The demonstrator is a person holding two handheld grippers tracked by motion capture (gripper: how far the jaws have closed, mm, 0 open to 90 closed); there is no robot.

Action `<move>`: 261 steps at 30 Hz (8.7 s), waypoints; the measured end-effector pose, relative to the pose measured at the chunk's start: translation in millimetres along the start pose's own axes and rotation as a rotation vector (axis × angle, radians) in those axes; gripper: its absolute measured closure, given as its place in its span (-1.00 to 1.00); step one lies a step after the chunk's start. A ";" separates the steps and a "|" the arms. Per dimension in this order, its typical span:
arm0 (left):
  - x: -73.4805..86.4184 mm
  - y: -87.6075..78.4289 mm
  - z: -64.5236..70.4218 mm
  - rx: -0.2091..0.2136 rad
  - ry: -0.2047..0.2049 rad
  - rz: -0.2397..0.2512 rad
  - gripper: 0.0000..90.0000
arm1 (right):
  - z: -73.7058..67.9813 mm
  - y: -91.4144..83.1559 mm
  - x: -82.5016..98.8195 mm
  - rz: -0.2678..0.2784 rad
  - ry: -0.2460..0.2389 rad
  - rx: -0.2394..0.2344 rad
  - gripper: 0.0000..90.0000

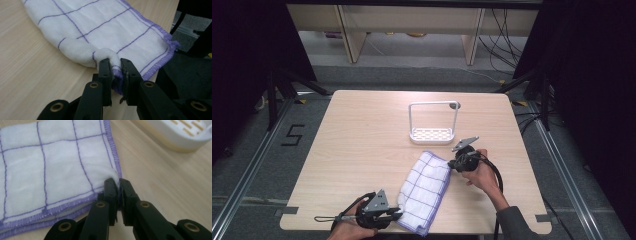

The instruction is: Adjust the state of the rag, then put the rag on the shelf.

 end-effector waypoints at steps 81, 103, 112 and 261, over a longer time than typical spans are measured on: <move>-105.4 88.9 -124.3 -0.182 -0.098 0.035 0.71 | 11.6 32.5 -20.7 0.014 0.149 0.110 0.30; -98.8 80.2 -128.0 -0.199 -0.124 0.049 0.72 | 4.0 37.7 -30.0 0.048 0.083 0.096 0.48; -98.5 80.8 -128.2 -0.201 -0.127 0.051 0.71 | 4.4 35.8 -29.2 0.057 0.186 0.069 0.08; -323.0 -65.0 -126.4 -0.277 0.001 0.361 0.75 | 66.5 -165.4 -185.2 0.544 0.056 0.207 0.89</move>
Point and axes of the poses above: each handheld gripper's, and its own axes: y roughly forward along the jaws, x roughly out of its underside, z roughly to its right, the point moved 5 cm from there along y, roughly forward along the jaws, and after that the axes turned 7 degrees about -y, right-handed, at the moved point
